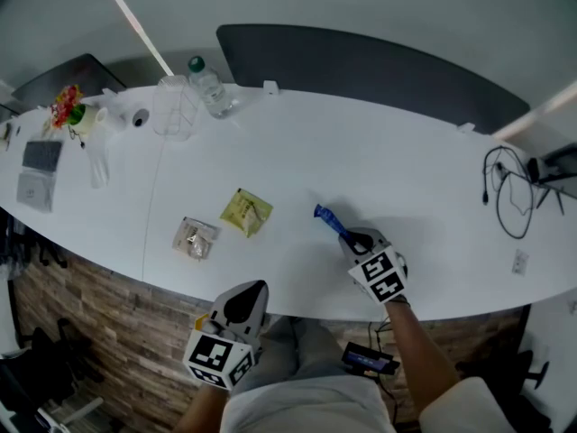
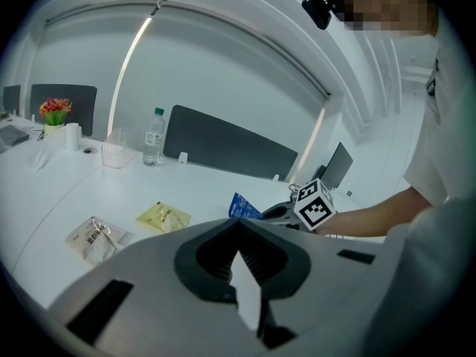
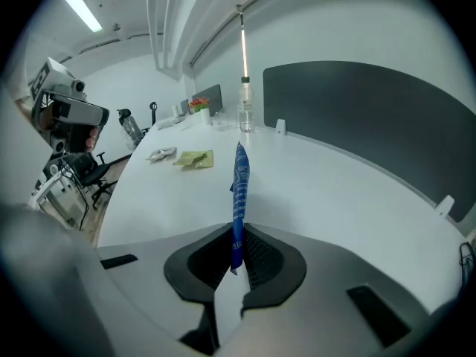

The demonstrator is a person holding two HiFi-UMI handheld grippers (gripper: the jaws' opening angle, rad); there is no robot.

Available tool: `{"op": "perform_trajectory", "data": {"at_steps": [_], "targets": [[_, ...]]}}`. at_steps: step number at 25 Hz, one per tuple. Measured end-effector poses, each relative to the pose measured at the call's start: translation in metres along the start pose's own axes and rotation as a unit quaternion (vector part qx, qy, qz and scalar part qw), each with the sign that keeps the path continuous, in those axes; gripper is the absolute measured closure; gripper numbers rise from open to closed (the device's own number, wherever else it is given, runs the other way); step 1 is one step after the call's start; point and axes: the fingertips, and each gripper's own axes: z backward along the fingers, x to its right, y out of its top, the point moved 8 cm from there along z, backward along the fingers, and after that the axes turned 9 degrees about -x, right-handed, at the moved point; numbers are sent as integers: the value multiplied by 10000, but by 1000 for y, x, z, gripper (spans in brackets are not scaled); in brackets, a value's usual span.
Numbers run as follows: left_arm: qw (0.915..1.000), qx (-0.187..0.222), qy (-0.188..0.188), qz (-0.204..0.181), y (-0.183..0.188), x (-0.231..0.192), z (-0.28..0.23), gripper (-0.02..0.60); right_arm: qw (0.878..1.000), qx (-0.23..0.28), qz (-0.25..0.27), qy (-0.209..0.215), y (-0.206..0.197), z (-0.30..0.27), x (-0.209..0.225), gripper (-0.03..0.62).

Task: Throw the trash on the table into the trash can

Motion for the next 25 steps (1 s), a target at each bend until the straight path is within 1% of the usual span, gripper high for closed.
{"op": "perform_trajectory", "data": {"at_steps": [5, 13, 18, 21, 25], "targets": [[9999, 86, 26, -46, 4, 3, 4, 580, 9998, 182, -69, -7, 4, 17, 1, 551], [9992, 345, 160, -139, 12, 17, 24, 580, 9985, 492, -211, 111, 1, 70, -8, 549], [9976, 546, 429, -44, 8, 23, 42, 580, 9966, 669, -212, 420, -5, 96, -27, 549], [9953, 710, 656, 51, 1, 24, 56, 580, 9959, 698, -61, 564, -5, 95, -37, 549], [9905, 906, 1013, 227, -14, 25, 84, 580, 9934, 628, 271, 918, 4, 84, -62, 549]]}}
